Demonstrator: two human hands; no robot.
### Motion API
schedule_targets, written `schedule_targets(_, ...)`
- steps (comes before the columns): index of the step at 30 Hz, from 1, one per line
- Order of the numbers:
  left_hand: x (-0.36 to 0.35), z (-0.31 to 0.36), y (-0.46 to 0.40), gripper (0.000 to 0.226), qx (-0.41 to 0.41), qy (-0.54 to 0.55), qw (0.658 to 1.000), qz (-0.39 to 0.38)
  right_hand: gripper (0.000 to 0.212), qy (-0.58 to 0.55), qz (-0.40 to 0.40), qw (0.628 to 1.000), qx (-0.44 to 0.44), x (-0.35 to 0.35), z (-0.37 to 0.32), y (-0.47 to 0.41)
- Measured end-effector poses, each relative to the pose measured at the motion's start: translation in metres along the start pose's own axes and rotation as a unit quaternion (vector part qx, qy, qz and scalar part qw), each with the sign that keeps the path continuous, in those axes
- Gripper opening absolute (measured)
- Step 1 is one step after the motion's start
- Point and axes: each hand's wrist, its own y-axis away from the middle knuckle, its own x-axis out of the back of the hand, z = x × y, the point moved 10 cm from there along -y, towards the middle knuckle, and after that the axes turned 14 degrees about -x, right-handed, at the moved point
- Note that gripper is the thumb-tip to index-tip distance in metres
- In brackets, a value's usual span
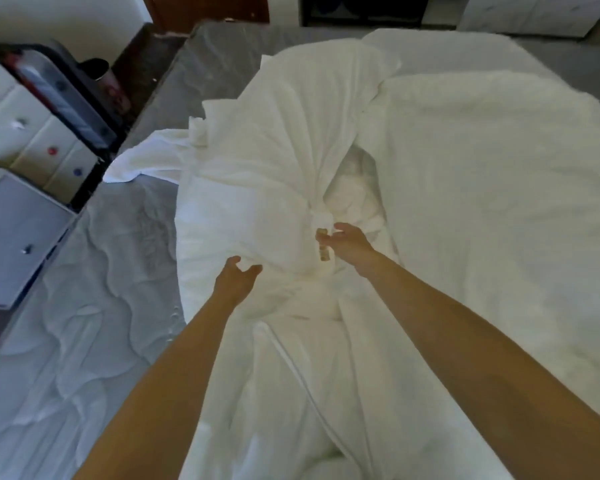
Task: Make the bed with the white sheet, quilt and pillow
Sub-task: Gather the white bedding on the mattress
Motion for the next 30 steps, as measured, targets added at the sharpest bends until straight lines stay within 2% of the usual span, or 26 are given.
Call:
schedule_targets(3, 0.011, -0.027, -0.011, 0.064, -0.001, 0.033, 0.999, -0.008, 0.114, -0.01, -0.003, 0.999, -0.035, -0.041, -0.006, -0.04)
schedule_targets(5, 0.016, -0.038, -0.013, 0.065, -0.011, 0.042, 0.999, -0.018, 0.131, -0.022, 0.011, 0.997, -0.068, -0.062, -0.007, -0.065)
schedule_targets(6, 0.015, -0.039, -0.013, 0.064, -0.016, 0.046, 0.998, -0.025, 0.129, -0.034, 0.021, 0.995, -0.086, -0.064, -0.006, -0.072)
schedule_targets(7, 0.019, -0.048, -0.013, 0.063, -0.013, 0.059, 0.998, -0.027, 0.116, -0.038, 0.022, 0.995, -0.089, -0.075, -0.008, -0.078)
schedule_targets(9, 0.024, -0.068, -0.01, 0.061, 0.009, 0.097, 0.995, -0.031, 0.071, -0.025, 0.063, 0.997, -0.043, -0.088, -0.022, -0.081)
schedule_targets(10, 0.026, -0.077, -0.007, 0.061, 0.023, 0.108, 0.993, -0.035, 0.058, -0.007, 0.097, 0.995, -0.019, -0.091, -0.029, -0.075)
schedule_targets(11, 0.03, -0.086, -0.005, 0.062, 0.033, 0.107, 0.993, -0.034, 0.054, 0.01, 0.12, 0.993, 0.002, -0.094, -0.034, -0.07)
schedule_targets(14, 0.052, -0.091, 0.0, 0.079, 0.012, 0.06, 0.998, 0.011, 0.053, 0.053, 0.107, 0.992, 0.034, -0.106, -0.044, -0.043)
schedule_targets(18, 0.08, -0.055, 0.011, 0.107, -0.065, -0.011, 0.995, 0.074, 0.045, 0.068, 0.088, 0.99, 0.085, -0.097, -0.069, 0.019)
schedule_targets(22, 0.086, -0.003, 0.03, 0.121, -0.12, -0.112, 0.977, 0.134, 0.033, 0.091, 0.052, 0.983, 0.149, -0.095, -0.096, 0.101)
schedule_targets(25, 0.104, 0.042, 0.049, 0.109, -0.216, -0.136, 0.95, 0.181, 0.034, 0.198, 0.018, 0.961, 0.191, -0.116, -0.095, 0.156)
schedule_targets(28, 0.123, 0.046, 0.07, 0.074, -0.275, -0.167, 0.931, 0.171, 0.041, 0.259, 0.003, 0.938, 0.23, -0.15, -0.092, 0.193)
schedule_targets(30, 0.148, 0.027, 0.09, 0.056, -0.301, -0.136, 0.928, 0.173, 0.041, 0.272, 0.004, 0.931, 0.242, -0.176, -0.093, 0.215)
